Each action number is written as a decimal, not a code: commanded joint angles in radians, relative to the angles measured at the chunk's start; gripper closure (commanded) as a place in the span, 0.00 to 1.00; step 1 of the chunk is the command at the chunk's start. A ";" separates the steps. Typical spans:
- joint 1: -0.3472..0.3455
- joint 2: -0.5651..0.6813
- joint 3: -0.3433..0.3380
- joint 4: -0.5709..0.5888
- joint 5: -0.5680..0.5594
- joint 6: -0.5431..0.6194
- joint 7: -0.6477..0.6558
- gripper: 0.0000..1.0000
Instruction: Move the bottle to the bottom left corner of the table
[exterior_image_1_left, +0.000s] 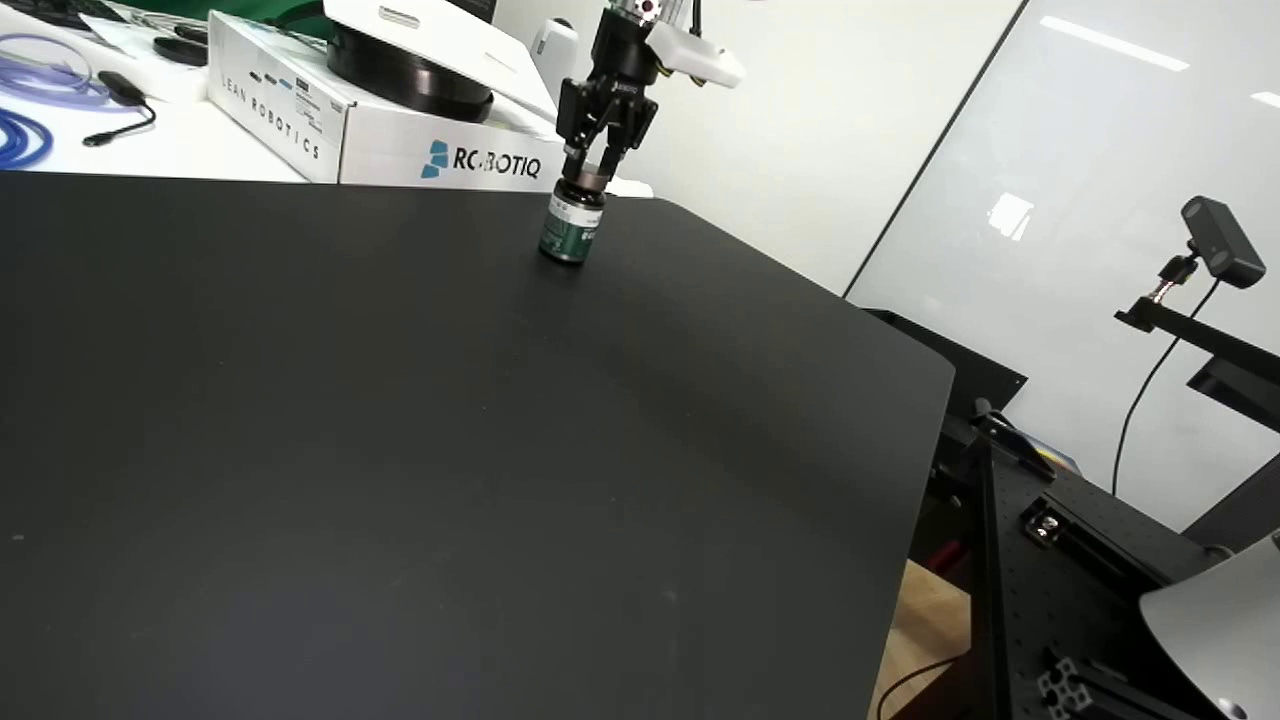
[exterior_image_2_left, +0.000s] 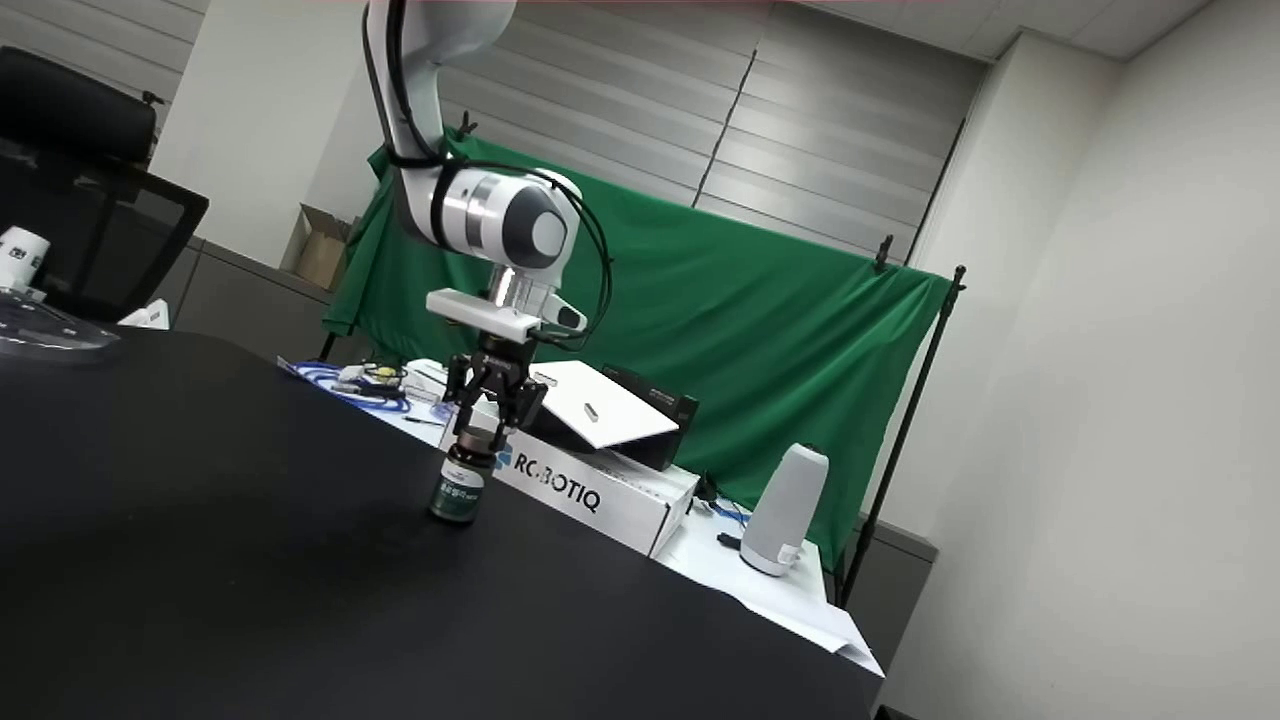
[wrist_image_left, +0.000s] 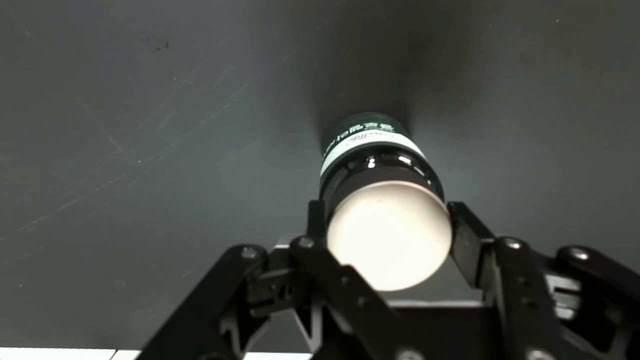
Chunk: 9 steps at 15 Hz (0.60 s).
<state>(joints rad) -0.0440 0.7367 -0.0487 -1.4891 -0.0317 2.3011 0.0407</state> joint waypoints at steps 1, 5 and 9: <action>0.004 -0.018 0.001 0.009 0.003 -0.015 0.000 0.64; 0.025 -0.093 0.001 -0.012 -0.016 -0.065 -0.007 0.64; 0.046 -0.189 0.022 -0.030 -0.012 -0.110 -0.026 0.64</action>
<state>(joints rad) -0.0103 0.6325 -0.0432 -1.4891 -0.0401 2.2361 0.0282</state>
